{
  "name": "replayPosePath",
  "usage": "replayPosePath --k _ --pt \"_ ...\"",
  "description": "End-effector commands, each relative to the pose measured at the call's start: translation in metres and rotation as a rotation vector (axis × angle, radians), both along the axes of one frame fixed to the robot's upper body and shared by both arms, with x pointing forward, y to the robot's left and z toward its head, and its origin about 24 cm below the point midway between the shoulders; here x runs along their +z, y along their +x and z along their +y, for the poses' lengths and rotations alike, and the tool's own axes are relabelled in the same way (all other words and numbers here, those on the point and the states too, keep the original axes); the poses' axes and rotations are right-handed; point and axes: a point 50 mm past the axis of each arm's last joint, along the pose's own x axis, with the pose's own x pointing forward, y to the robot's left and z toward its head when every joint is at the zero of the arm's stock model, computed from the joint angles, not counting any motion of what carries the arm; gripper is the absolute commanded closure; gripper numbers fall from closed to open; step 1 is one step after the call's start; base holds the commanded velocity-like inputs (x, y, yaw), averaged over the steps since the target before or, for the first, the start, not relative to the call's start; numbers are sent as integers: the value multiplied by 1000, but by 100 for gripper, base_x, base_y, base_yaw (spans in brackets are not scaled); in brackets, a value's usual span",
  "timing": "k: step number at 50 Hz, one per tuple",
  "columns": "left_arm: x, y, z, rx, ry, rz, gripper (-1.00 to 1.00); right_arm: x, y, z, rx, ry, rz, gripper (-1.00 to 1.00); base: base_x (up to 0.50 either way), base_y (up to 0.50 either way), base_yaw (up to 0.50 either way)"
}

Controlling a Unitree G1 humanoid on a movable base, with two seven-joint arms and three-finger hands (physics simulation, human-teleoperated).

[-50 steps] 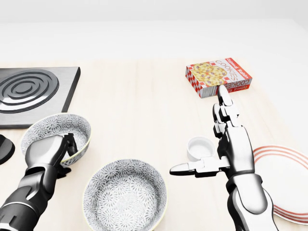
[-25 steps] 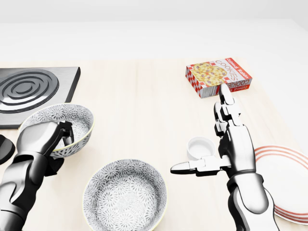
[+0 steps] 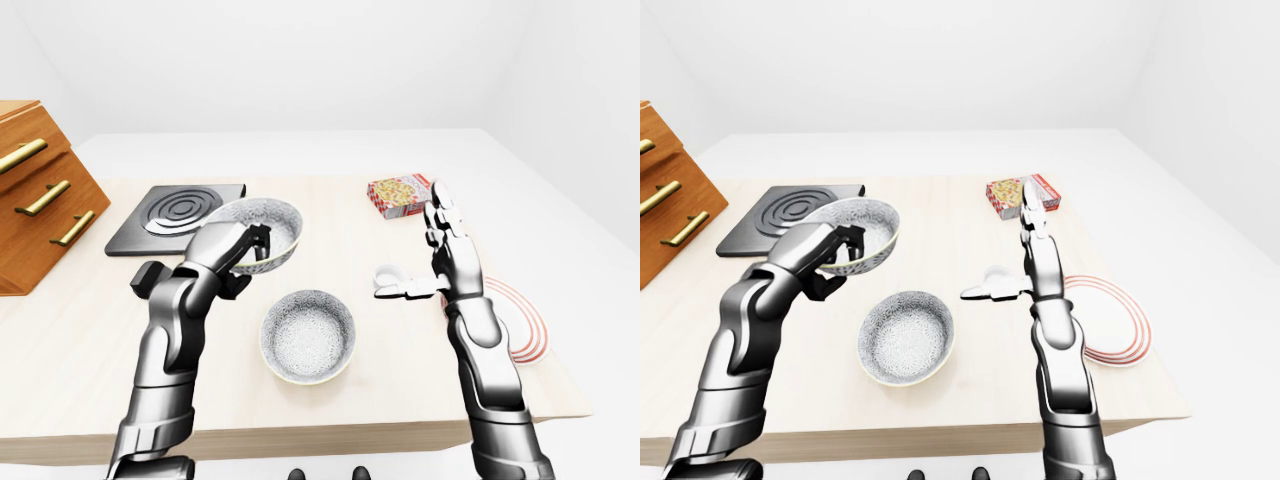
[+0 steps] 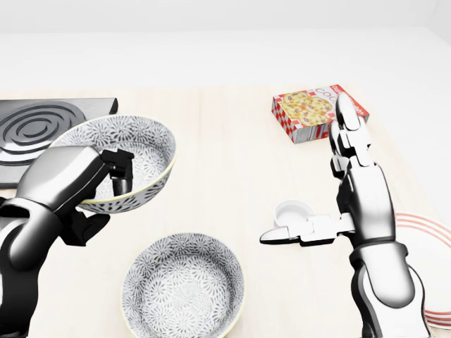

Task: Pick the akita bowl from table center and place it on the plate.

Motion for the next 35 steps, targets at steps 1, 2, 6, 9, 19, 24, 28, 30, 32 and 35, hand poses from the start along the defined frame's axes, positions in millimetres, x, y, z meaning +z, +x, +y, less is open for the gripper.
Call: replayPosePath --k 1,2,6,9,19,24,28,30,32,35 --pt "15 -22 -29 -111 2 -21 100 57 -1 0 25 -275 -210 -100 0 0 0" --pt "15 -22 -31 -114 3 -21 100 60 -2 2 42 -312 -220 -100 0 0 0" --pt "14 -24 -43 -150 4 -13 100 58 -1 19 190 -541 -170 -100 0 0 0" --pt "14 -28 -50 -167 14 -10 100 52 6 22 223 -641 -110 -100 0 0 0" --pt "25 -30 -67 -219 34 -27 100 58 8 30 285 -834 -53 -100 0 0 0" --pt "25 -30 -72 -229 38 -25 100 57 13 32 258 -912 -25 -100 0 0 0" --pt "31 -32 -78 -248 38 -40 100 56 18 38 259 -955 -1 -100 0 0 0" --pt "33 -31 -80 -252 40 -46 100 54 20 36 249 -961 16 -100 0 0 0" --pt "34 -32 -81 -257 38 -53 100 53 21 37 250 -961 23 -100 0 0 0" --pt "38 -34 -84 -267 34 -74 100 52 27 41 254 -980 35 -100 0 0 0"
